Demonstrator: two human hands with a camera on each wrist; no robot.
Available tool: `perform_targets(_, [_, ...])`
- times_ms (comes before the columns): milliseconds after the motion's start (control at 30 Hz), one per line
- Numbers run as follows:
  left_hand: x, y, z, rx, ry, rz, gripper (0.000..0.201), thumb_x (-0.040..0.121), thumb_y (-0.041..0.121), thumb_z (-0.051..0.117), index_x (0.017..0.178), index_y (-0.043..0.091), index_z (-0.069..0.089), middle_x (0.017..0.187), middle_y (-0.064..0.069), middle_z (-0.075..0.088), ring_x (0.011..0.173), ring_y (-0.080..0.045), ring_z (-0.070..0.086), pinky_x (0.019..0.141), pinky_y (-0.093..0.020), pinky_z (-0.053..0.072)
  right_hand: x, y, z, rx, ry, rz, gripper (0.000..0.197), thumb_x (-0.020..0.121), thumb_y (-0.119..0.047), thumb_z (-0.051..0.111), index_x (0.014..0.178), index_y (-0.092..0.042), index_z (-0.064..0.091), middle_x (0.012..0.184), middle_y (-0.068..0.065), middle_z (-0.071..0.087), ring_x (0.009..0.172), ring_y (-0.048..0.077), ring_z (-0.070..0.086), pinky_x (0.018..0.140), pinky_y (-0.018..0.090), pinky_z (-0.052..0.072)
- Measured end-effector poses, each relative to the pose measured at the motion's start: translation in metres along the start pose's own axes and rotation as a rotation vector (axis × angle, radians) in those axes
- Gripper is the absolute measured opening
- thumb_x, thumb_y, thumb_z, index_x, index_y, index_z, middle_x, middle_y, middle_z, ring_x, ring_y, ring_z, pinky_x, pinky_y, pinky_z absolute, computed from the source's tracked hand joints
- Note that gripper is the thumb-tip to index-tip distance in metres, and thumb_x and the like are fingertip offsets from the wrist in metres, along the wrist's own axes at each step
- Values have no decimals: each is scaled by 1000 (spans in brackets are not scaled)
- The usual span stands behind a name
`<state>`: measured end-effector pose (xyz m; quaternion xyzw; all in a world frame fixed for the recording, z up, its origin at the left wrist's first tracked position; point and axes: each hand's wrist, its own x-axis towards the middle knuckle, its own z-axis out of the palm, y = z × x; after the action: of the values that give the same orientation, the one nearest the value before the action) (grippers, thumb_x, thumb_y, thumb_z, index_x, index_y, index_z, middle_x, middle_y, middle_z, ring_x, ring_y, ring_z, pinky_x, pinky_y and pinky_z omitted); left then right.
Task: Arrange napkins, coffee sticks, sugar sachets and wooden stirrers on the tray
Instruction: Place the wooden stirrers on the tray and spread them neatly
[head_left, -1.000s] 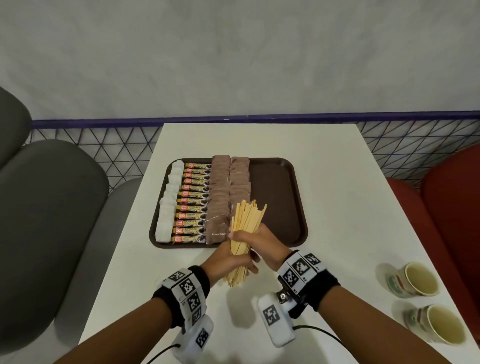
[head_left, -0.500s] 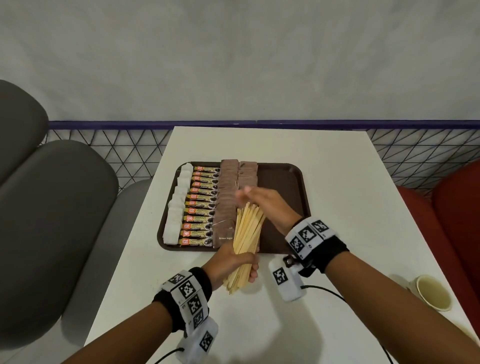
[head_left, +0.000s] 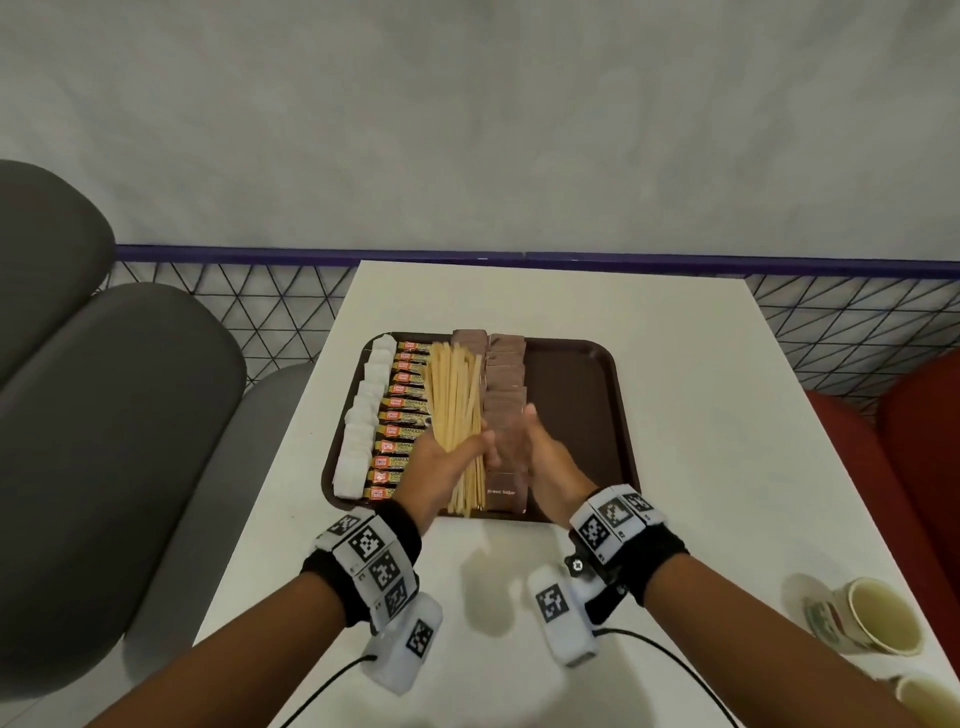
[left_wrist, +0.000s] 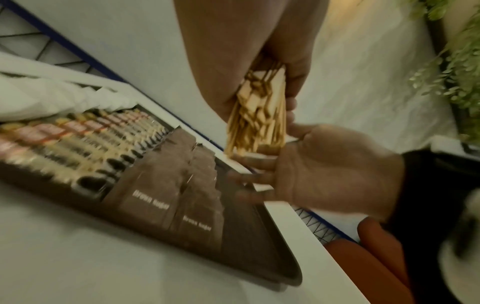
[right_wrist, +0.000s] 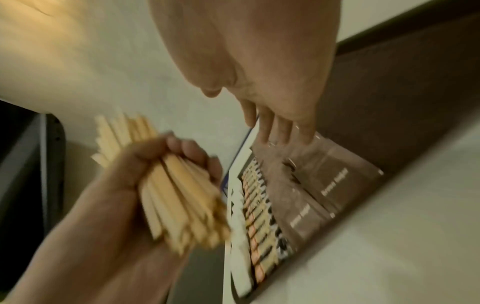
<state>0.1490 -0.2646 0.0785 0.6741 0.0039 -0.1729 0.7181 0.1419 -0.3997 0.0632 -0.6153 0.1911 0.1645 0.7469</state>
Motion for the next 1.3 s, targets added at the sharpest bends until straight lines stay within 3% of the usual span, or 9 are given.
perform_targets(167, [8, 17, 11, 40, 117, 200, 19, 86, 12, 64, 105, 12, 60, 94, 1, 65, 90, -7, 62, 72, -8, 49, -8, 6, 27, 439, -165, 190, 59, 94, -59, 20, 133, -22, 44, 115, 7, 59, 91, 20, 63, 84, 37, 53])
perform_targets(367, [5, 7, 18, -13, 202, 205, 24, 81, 4, 68, 97, 18, 59, 90, 3, 65, 85, -8, 64, 74, -18, 52, -10, -9, 37, 746, -124, 200, 48, 99, -42, 27, 130, -16, 52, 122, 6, 62, 94, 16, 65, 74, 28, 58])
perform_targets(600, [9, 8, 14, 18, 240, 225, 14, 86, 11, 64, 99, 16, 61, 92, -3, 66, 87, -12, 63, 81, -23, 51, -21, -12, 35, 459, -115, 142, 37, 99, -35, 34, 120, -16, 58, 115, 7, 64, 93, 14, 59, 66, 26, 52])
perform_targets(733, [9, 8, 9, 102, 166, 245, 5, 88, 10, 61, 90, 5, 61, 75, -4, 62, 72, -16, 61, 68, -20, 50, -25, -32, 23, 143, 20, -169, 29, 97, -43, 34, 105, -27, 56, 108, -6, 62, 98, 1, 56, 84, 24, 43])
perform_targets(833, [8, 3, 12, 130, 110, 194, 15, 87, 6, 60, 102, 0, 59, 82, -8, 64, 73, -17, 61, 63, -20, 51, -20, -48, 21, 3, -64, -340, 76, 79, -52, 61, 142, -34, 22, 141, -1, 42, 126, 14, 47, 99, 30, 41])
perform_targets(933, [5, -1, 20, 187, 72, 145, 50, 86, 7, 62, 133, 6, 45, 114, -8, 64, 102, -16, 62, 84, -24, 53, -16, -63, 29, -181, -131, -376, 100, 74, -22, 75, 144, -35, 4, 145, 5, 36, 130, 19, 42, 103, 31, 38])
perform_targets(1100, [3, -4, 24, 220, 90, 82, 77, 77, 19, 71, 143, 12, 31, 135, -4, 51, 124, -18, 49, 107, -39, 40, -3, -60, 39, -202, -59, -498, 66, 78, -3, 65, 126, -41, 39, 129, 11, 49, 102, 18, 60, 87, 27, 52])
perform_targets(1167, [2, -5, 22, 218, 54, 62, 77, 70, 22, 71, 139, 12, 37, 126, -4, 57, 116, -17, 55, 101, -35, 45, -5, -60, 38, -185, -53, -525, 43, 86, 4, 53, 116, -26, 48, 110, 4, 55, 76, 7, 59, 66, 13, 52])
perform_targets(1300, [0, 1, 20, 115, -60, 22, 53, 78, 0, 67, 126, 9, 47, 102, -8, 65, 94, -17, 64, 72, -18, 52, -4, -63, 32, -70, -106, -461, 24, 89, 5, 49, 96, -19, 53, 76, -1, 53, 49, 1, 54, 50, 16, 49])
